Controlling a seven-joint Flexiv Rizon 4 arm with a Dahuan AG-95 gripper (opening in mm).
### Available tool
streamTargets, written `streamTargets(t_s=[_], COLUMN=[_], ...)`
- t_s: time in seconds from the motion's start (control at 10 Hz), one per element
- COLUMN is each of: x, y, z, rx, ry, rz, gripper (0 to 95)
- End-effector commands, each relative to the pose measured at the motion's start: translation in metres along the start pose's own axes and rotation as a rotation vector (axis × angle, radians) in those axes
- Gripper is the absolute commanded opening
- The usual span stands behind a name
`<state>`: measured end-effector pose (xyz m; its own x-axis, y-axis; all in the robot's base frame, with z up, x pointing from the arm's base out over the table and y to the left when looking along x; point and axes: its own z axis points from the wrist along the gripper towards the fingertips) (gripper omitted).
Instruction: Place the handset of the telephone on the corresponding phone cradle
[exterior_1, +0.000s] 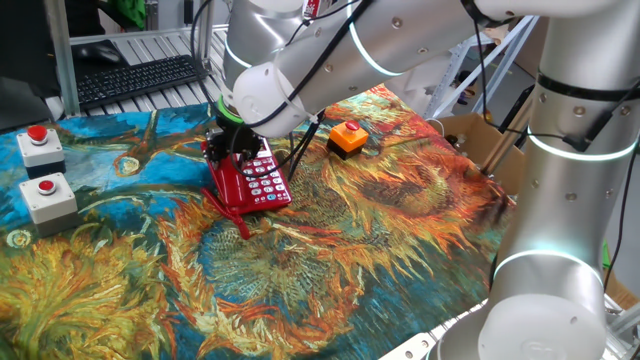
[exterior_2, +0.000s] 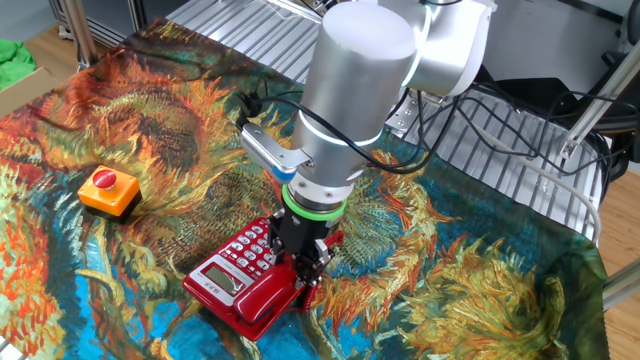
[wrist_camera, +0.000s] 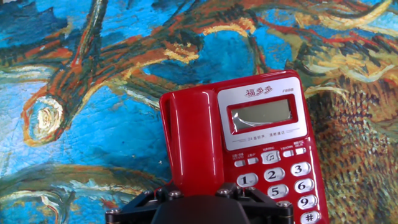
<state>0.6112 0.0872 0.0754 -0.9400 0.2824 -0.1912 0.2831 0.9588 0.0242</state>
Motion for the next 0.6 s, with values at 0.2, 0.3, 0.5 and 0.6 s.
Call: streamTargets(t_s=[0.2,0.3,0.5,0.6], x=[0.0004,0.0005,0.0006,0.0009], y=[0.0016,0.0018,0.0019,0.0019], z=[0.0001,0.0002,0.0004,0.0015], rx=[-0.004,-0.004,-0.005,-0.005], ry=[0.001,0.001,0.002,0.002], rz=[-0.041,-0.057,-0.061,-0.063], gripper=[38.0,19.0,19.0,19.0])
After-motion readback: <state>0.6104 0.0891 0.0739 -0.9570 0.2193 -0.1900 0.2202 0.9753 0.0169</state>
